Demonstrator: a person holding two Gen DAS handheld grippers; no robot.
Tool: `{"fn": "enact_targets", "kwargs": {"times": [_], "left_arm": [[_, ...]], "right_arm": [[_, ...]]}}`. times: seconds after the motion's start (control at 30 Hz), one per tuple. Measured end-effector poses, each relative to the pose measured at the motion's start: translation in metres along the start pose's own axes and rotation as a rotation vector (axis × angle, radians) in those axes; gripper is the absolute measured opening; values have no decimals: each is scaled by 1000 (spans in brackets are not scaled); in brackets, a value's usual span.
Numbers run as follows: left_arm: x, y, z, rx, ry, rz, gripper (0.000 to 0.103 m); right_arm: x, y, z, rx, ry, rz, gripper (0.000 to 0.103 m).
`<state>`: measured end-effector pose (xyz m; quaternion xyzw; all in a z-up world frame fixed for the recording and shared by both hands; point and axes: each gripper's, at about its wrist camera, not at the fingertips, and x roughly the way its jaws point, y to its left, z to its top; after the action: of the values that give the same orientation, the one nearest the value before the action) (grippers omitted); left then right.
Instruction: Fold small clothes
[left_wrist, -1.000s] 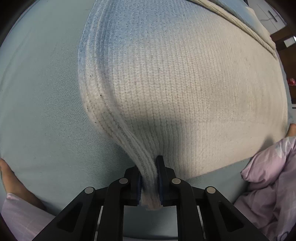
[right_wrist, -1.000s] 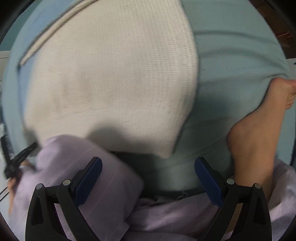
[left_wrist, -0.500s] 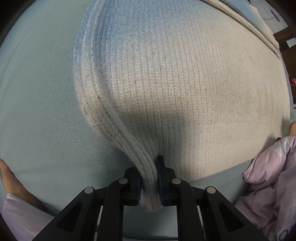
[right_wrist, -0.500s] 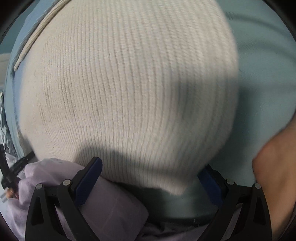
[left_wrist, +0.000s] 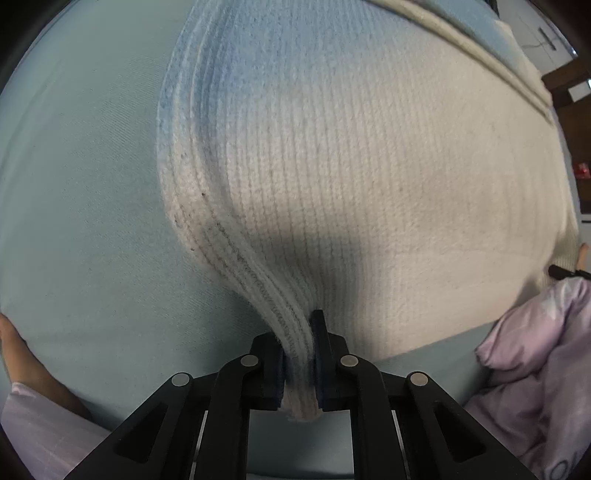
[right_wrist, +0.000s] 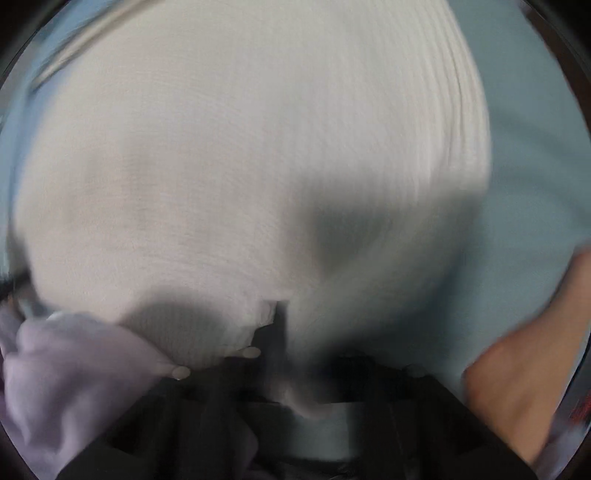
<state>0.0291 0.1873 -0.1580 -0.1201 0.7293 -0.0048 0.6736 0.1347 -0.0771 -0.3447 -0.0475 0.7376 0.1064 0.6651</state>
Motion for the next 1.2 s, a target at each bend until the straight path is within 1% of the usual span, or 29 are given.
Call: {"fn": "enact_targets", "kwargs": {"times": [0.03, 0.1, 0.2, 0.27, 0.33, 0.4, 0.5, 0.57, 0.63, 0.7, 0.73, 0.8, 0.83, 0.93, 1.03, 1.1, 1.2], "left_arm": [[-7, 1, 1, -5, -16, -18, 10], [-22, 0, 3, -11, -45, -56, 10], [-57, -2, 7, -13, -135, -133, 10], [-90, -6, 8, -8, -207, -206, 10], [-117, -9, 8, 6, -268, -251, 9], [-156, -8, 7, 1, -374, -294, 9], [-199, 1, 3, -23, -489, -340, 9], [-225, 7, -1, -40, -560, -370, 8], [-241, 16, -6, -60, -611, -405, 8], [-255, 28, -10, -86, -644, -445, 7], [-262, 32, -14, -94, -659, -450, 7], [-272, 37, -23, -107, -671, -424, 7], [-276, 40, -29, -117, -682, -405, 7], [-302, 53, -54, -113, -760, -341, 7], [-333, 67, -83, -130, -839, -348, 7], [-354, 74, -106, -141, -913, -360, 7], [-379, 74, -143, -123, -995, -341, 7]], "right_arm": [[-5, 4, 1, -23, -25, 8, 6], [-21, 13, 4, -50, -104, 33, 6], [-40, 15, 9, -21, -171, 99, 6], [-57, 16, 14, 2, -233, 180, 5], [-74, 17, 15, 11, -297, 242, 5], [-93, 18, 13, 28, -362, 346, 5], [-127, 9, 10, 64, -473, 551, 5], [-148, 3, 3, 114, -529, 638, 5], [-164, -7, -7, 144, -591, 691, 5], [-185, -12, -16, 140, -668, 733, 5], [-194, -13, -28, 129, -710, 755, 5], [-199, -11, -31, 125, -738, 803, 5], [-202, -13, -32, 124, -746, 813, 5], [-214, -14, -45, 104, -765, 890, 5], [-238, -13, -60, 64, -798, 942, 5], [-255, -4, -71, 17, -843, 959, 5], [-274, -13, -99, -16, -908, 1018, 5]]}}
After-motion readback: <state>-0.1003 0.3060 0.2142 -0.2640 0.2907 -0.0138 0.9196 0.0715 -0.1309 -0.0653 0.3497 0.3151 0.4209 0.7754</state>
